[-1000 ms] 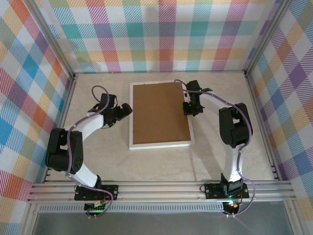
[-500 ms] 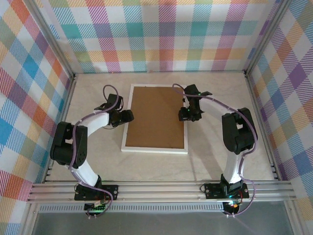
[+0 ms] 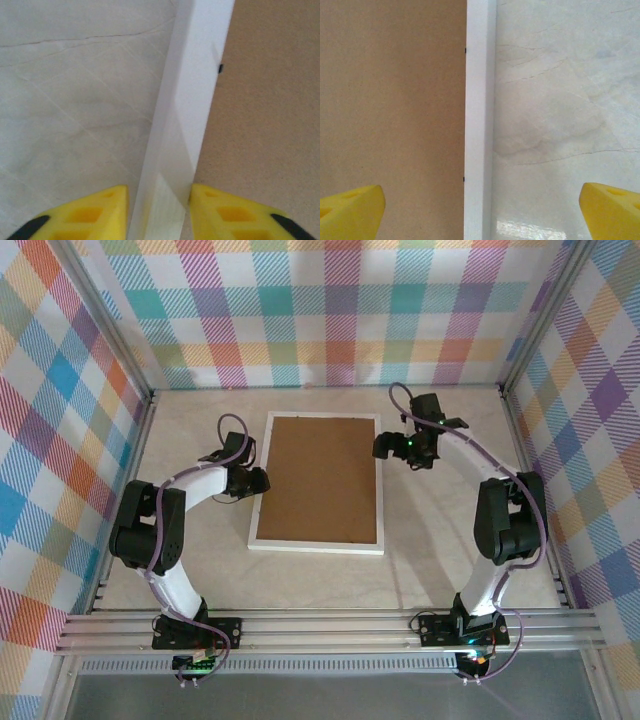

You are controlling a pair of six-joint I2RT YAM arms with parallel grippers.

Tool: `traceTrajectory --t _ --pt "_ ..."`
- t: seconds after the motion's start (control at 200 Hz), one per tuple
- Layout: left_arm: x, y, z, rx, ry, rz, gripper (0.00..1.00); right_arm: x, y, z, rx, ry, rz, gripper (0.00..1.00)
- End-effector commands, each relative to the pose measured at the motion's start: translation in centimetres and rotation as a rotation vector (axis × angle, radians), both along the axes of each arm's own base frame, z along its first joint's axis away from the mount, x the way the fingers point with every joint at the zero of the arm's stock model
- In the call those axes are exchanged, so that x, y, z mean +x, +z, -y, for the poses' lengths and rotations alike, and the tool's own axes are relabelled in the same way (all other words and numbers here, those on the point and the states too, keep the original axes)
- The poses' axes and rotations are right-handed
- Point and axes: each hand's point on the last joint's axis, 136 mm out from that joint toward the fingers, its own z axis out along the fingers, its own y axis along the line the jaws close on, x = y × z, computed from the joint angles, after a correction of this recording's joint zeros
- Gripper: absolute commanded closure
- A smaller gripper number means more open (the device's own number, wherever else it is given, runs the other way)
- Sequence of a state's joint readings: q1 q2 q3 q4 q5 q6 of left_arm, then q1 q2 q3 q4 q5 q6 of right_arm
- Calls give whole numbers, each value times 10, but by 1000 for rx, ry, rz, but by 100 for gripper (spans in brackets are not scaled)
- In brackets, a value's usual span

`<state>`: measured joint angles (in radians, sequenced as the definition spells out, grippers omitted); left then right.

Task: Put the photo into the frame

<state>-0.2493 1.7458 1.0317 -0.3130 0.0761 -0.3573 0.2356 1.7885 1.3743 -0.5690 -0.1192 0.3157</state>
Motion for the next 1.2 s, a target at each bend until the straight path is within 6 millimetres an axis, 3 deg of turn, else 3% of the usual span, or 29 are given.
traceTrajectory --t 0.0,0.065,0.22,0.39,0.705,1.195 --pt "-12 -5 5 23 -44 -46 69 19 14 -7 42 2 37 1" --pt "-19 -7 9 38 -70 -58 72 28 12 -5 39 -6 36 1" --pt "-33 -13 13 65 -98 -85 81 47 0 -5 58 -27 -7 35" --pt "-39 -14 11 84 -109 -91 86 63 -20 -4 23 -26 -42 52" --pt "-36 -13 10 91 -111 -89 86 89 -45 -5 -7 -14 -69 52" --pt "-35 -16 13 80 -113 -95 86 93 -66 -4 -26 -21 -117 53"
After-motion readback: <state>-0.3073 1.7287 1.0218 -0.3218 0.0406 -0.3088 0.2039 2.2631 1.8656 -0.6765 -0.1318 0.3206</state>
